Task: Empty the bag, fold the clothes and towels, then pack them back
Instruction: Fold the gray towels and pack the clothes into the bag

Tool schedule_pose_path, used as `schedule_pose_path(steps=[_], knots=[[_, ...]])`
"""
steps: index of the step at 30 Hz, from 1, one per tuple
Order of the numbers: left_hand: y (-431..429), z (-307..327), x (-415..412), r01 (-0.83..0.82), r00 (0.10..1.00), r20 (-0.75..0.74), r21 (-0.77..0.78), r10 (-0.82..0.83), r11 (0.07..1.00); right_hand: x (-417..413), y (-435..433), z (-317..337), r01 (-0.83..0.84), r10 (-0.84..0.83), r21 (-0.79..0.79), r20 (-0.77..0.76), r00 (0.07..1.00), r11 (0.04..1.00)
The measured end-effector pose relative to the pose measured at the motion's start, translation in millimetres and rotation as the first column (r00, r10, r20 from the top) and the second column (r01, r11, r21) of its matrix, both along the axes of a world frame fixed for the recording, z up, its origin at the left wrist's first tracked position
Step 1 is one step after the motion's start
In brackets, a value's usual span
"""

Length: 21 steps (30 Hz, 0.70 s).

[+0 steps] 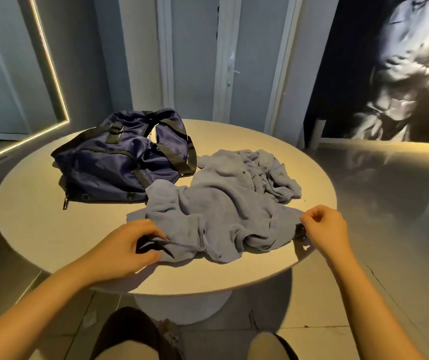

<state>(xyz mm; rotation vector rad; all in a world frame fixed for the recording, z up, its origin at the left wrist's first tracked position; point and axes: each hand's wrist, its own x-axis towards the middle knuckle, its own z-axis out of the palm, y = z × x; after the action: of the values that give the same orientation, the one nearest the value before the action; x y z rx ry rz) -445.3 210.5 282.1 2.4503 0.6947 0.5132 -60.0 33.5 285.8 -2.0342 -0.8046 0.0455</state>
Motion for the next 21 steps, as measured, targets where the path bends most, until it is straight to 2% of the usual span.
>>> schedule_pose_path(steps=[4,9,14,18,21], knots=[[4.5,-6.8,6.6,-0.071,0.989,0.118,-0.131,0.086,0.989,14.1,20.6,-4.8,0.038,-0.044,-0.105,-0.06,0.997,0.994],[2.5,-5.8,20.8,-0.067,0.948,0.282,-0.284,0.15,0.957,5.9,46.5,4.0,0.021,0.043,-0.329,0.187,0.982,0.944],[-3.2,-23.0,23.6,-0.036,0.852,0.423,-0.539,0.307,0.842,-0.3,58.0,-6.3,0.054,0.074,-0.476,0.245,0.967,0.878],[-0.5,-27.5,22.1,0.003,0.831,0.442,-0.61,0.337,0.793,-6.0,59.2,-9.0,0.129,0.028,-0.511,0.288,0.957,0.85],[-0.6,-26.1,21.3,0.012,0.834,0.438,-0.62,0.334,0.784,-4.9,58.8,-12.5,0.14,-0.016,-0.438,0.275,0.961,0.888]])
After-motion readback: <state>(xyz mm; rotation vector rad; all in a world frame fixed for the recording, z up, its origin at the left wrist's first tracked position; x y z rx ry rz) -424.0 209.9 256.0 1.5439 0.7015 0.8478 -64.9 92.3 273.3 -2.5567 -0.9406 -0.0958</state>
